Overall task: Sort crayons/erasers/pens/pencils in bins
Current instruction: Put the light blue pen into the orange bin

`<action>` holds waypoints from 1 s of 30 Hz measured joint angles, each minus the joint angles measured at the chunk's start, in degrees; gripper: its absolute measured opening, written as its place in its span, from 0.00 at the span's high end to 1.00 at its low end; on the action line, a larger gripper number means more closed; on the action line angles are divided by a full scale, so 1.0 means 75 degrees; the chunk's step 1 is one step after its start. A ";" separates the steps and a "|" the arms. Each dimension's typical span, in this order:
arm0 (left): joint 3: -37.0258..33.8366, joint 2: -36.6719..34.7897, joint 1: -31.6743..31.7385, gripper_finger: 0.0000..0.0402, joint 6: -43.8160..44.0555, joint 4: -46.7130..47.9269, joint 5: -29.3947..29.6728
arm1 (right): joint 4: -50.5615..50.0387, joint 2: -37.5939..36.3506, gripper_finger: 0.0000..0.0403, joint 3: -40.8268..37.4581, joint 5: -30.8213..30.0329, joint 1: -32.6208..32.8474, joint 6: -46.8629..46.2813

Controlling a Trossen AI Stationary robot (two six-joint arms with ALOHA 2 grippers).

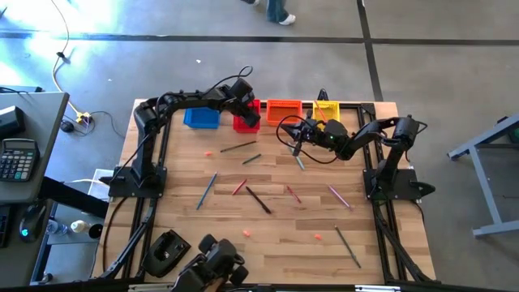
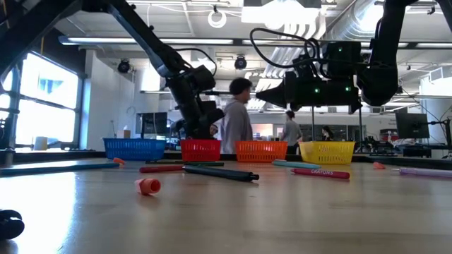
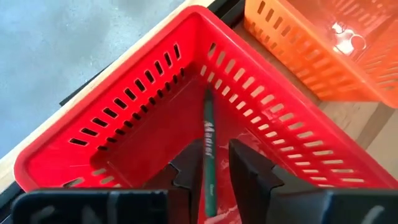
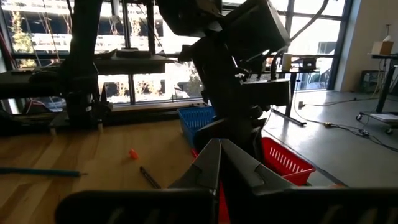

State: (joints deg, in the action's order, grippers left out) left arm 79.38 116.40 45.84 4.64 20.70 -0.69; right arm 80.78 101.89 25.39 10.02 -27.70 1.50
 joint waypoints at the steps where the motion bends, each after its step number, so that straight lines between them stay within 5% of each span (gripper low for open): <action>1: 0.0000 -0.0030 0.0000 0.81 -0.0083 -0.0005 0.0010 | -0.0013 0.0000 1.00 0.0000 0.0000 0.0000 0.0000; 11: -0.0499 -0.1207 -0.0077 0.82 -0.0536 -0.0307 0.0065 | -0.0257 0.0000 1.00 0.0000 0.0000 -0.0002 -0.0025; 23: -0.4278 -0.4027 -0.0790 0.97 -0.0639 -0.4572 0.0047 | -0.1542 -0.0514 1.00 0.0003 -0.0517 0.0000 -0.0020; 30: -0.5574 -0.4881 -0.1145 1.00 -0.0584 -0.4800 -0.0751 | -0.3570 -0.1607 1.00 0.0006 -0.1137 0.0109 -0.0211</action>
State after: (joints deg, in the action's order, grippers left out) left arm 37.57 79.79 37.26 0.26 -15.30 -6.32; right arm 54.00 89.83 25.43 1.50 -26.88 -0.09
